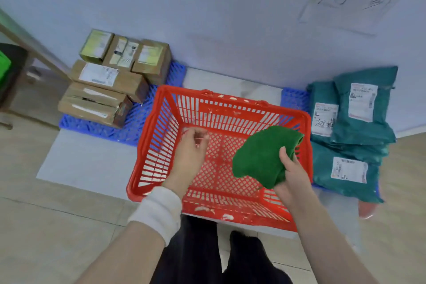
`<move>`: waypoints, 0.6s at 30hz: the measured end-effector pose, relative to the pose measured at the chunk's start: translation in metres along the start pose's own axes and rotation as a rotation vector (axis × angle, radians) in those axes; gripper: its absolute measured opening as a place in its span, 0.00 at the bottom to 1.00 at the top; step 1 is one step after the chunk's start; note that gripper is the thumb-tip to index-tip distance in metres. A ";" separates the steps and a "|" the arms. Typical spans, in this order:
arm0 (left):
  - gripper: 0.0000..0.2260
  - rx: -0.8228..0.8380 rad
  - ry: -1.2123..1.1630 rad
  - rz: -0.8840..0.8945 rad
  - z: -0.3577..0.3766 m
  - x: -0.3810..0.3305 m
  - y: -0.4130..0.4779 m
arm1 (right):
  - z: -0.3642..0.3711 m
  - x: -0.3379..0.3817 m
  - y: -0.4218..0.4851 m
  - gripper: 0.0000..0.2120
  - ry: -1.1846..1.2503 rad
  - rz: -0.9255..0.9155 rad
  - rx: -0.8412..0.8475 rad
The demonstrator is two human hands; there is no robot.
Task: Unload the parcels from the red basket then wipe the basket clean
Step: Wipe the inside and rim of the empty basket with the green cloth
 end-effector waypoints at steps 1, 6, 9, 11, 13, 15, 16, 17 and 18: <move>0.06 -0.015 0.037 0.003 -0.009 0.006 0.019 | 0.011 0.008 0.009 0.11 -0.056 -0.052 -0.001; 0.09 -0.099 0.294 0.158 -0.021 -0.007 0.103 | 0.078 0.075 0.041 0.07 -0.631 -0.396 0.023; 0.10 -0.171 0.436 0.293 -0.017 -0.024 0.148 | 0.131 0.081 0.070 0.13 -1.136 -0.649 0.149; 0.12 -0.187 0.537 0.325 -0.011 -0.021 0.176 | 0.152 0.037 0.101 0.22 -1.555 -0.691 0.345; 0.12 -0.161 0.655 0.337 0.000 -0.012 0.195 | 0.144 -0.015 0.128 0.25 -1.991 -0.643 0.483; 0.17 -0.164 0.816 0.382 0.011 -0.007 0.200 | 0.139 -0.028 0.137 0.22 -2.102 -0.751 0.503; 0.18 -0.181 0.869 0.410 0.013 -0.006 0.197 | 0.143 -0.019 0.138 0.20 -2.028 -0.840 0.452; 0.18 -0.207 0.888 0.437 0.015 -0.007 0.194 | 0.147 -0.005 0.138 0.19 -1.918 -0.924 0.374; 0.17 -0.238 0.887 0.461 0.014 -0.008 0.191 | 0.152 0.004 0.141 0.21 -1.851 -0.985 0.306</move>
Point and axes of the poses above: each hand's wrist, its own y-axis towards the middle knuckle, its own z-axis out of the palm, x = y × z, the point moved 10 cm from there along y, towards the middle knuckle, and after that the axes turned 4 degrees about y, right-handed, at the moved point
